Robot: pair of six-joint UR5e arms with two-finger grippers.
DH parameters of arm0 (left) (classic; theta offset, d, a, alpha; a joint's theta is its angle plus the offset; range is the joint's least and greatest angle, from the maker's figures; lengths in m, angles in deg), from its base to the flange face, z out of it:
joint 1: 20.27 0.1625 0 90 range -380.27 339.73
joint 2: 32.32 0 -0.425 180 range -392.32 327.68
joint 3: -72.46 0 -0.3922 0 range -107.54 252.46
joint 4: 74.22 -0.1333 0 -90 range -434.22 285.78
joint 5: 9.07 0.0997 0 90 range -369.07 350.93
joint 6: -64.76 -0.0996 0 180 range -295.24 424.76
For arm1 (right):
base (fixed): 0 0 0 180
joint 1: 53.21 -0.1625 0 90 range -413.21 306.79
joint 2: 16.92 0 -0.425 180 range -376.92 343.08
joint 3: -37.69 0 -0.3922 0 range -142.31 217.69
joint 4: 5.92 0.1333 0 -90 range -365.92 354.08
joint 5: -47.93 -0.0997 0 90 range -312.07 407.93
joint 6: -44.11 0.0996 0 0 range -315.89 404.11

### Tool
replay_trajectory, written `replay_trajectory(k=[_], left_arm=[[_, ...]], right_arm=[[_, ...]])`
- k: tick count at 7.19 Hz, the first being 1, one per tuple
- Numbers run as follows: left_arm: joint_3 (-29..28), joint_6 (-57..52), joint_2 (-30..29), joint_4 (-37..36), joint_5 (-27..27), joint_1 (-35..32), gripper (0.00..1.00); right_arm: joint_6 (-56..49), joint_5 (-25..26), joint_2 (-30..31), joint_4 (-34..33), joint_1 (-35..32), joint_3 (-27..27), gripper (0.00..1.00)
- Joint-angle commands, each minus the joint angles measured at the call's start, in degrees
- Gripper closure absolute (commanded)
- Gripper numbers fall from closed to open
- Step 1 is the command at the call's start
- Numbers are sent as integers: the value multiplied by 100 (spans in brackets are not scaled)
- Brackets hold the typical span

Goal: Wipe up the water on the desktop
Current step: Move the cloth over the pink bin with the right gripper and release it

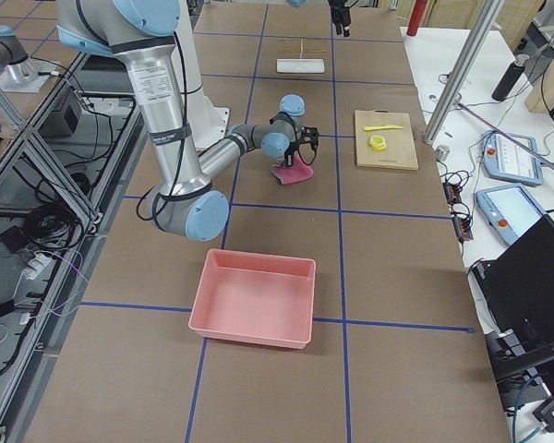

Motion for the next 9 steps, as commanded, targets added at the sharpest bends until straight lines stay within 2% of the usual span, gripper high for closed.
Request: replay_trajectory(k=[1,3,5,6,7,9], left_arm=[[-37,-1301,538,-87,-452,-705,3],[-29,-2416,837,-393,-488,-1118,3],[-72,-3297,856,-876,-471,-1453,3],[-255,-3849,847,-957,-427,-1629,3],[-405,-4299,856,-958,-427,-1822,3],[-442,-4557,934,-958,-409,-1929,3]], right_arm=[[-1530,-615,1298,14,-844,444,100],[-1519,-556,1349,14,-769,560,100],[-207,-530,955,-30,-260,998,100],[-95,-599,918,-83,-258,1243,100],[-103,-730,1048,-92,-615,1533,100],[-557,-994,1556,-83,-1554,1693,100]])
